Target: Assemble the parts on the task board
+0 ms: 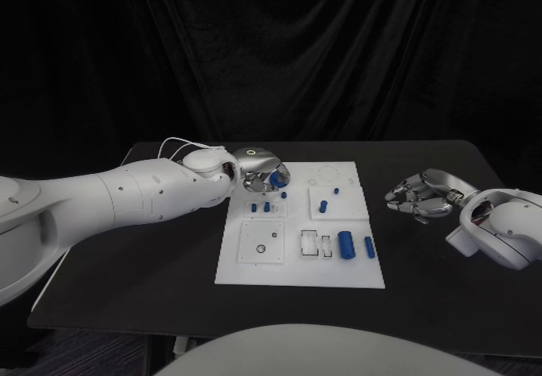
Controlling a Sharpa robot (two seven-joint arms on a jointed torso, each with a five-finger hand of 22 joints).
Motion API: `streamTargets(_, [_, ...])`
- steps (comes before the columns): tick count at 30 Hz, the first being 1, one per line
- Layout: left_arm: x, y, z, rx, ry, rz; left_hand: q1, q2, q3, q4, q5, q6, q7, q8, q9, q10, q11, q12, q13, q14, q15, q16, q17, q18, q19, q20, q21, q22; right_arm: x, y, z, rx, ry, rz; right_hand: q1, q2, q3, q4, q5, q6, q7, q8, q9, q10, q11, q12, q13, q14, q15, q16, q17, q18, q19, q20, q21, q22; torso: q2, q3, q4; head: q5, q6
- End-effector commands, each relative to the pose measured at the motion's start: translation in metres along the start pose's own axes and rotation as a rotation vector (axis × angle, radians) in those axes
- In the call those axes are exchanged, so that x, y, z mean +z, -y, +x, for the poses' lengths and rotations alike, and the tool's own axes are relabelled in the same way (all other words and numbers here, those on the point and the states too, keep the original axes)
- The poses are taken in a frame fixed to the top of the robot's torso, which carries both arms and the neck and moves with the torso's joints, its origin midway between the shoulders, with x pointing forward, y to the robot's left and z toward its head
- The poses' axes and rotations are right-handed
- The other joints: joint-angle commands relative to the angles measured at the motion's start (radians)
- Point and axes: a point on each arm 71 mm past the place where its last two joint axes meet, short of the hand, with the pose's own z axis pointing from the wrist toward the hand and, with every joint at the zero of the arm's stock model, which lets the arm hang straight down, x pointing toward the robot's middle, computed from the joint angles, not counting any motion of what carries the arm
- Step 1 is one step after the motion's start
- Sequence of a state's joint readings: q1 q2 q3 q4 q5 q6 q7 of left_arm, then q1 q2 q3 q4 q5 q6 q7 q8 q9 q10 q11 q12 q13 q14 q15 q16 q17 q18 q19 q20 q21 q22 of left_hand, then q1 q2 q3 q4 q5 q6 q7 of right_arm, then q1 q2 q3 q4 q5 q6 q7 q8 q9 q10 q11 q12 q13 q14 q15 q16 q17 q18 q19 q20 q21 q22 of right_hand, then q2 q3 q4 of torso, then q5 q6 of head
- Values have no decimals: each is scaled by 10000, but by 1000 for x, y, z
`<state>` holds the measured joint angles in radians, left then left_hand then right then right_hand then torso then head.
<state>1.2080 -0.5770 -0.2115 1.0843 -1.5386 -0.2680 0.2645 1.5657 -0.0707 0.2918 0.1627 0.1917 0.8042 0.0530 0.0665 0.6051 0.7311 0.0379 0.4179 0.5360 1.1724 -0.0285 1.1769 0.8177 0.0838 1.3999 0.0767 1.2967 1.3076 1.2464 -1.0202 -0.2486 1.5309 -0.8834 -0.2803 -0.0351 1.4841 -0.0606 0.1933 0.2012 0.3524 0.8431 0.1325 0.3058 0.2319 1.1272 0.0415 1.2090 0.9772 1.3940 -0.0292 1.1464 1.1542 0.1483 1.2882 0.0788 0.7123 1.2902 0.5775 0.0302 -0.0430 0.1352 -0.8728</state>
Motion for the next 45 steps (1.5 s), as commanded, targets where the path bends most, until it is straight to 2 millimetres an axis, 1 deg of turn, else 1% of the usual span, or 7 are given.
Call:
streamTargets(1, [4,5,4,322,-346,330,-48,-105,68,-8,-82,-20,-91,-45,-62,54,-7,-66,-32,52,-11,45,-11,-190,67,5,44,1773,-1,0,-1,-150,203,-130,46,-55,-29,-22,22,-51,-11,-38,-17,-4,56,-22,-14,18,63,-4,-9,46,51,39,-67,-12,-5,17,-19,20,2])
streamTargets(8, [11,7,8,557,-511,343,-119,-129,85,-21,-155,-39,-198,-32,-231,100,59,-58,-104,33,25,87,-48,-195,78,15,53,1778,-1,0,0,-157,122,-120,28,-18,-27,6,9,-15,-13,-26,-19,0,59,-20,-17,21,68,4,-6,42,62,42,-65,-10,-6,43,-29,36,2])
streamTargets(14, [13,6,12,996,-683,295,-201,-158,74,-58,-197,5,-330,-24,-378,224,49,48,-103,71,36,176,-33,-204,105,28,87,1791,-3,1,-1,-89,121,-89,-7,8,-36,44,14,5,-13,-21,-23,-1,61,-22,-27,23,70,7,-7,43,66,44,-80,-13,-3,34,-7,22,2])
streamTargets(25, [18,6,22,1048,-983,106,-268,-147,76,-59,-185,88,-333,9,-444,204,67,55,-118,-27,53,126,-189,-179,39,38,-24,1757,-4,2,-1,-12,81,-47,-16,20,-38,58,31,8,-17,-24,-29,3,58,-18,-26,27,70,17,-1,41,73,45,-79,-12,-13,24,27,-27,2])
streamTargets(30, [20,7,31,1012,-1048,77,-303,-119,91,-82,-179,241,-275,57,-487,211,49,72,-131,-78,49,119,-263,-177,30,45,-40,1754,-3,2,0,-3,19,-48,-21,39,-34,71,56,21,-20,-21,-32,2,56,-20,-32,28,69,18,-3,43,76,46,-91,-14,-24,25,-4,-6,2])
streamTargets(42, [26,4,41,1080,-854,-115,-290,-9,181,-170,-69,496,-302,109,-570,307,35,131,-155,-102,32,155,-337,-179,38,46,-34,1760,-2,1,1,1,-43,-32,-33,63,-32,90,79,27,-21,-21,-36,1,55,-20,-36,24,68,9,-14,46,75,46,-111,-19,-33,28,22,-106,2])
streamTargets(45, [27,4,42,1088,-827,-135,-321,58,212,-169,-30,566,-308,114,-602,383,35,171,-156,-109,34,164,-368,-179,40,45,-35,1761,-2,1,1,6,-62,-21,-37,80,-27,99,96,26,-22,-24,-40,-3,54,-23,-43,22,68,5,-20,48,74,46,-125,-23,-22,23,3,-75,2])
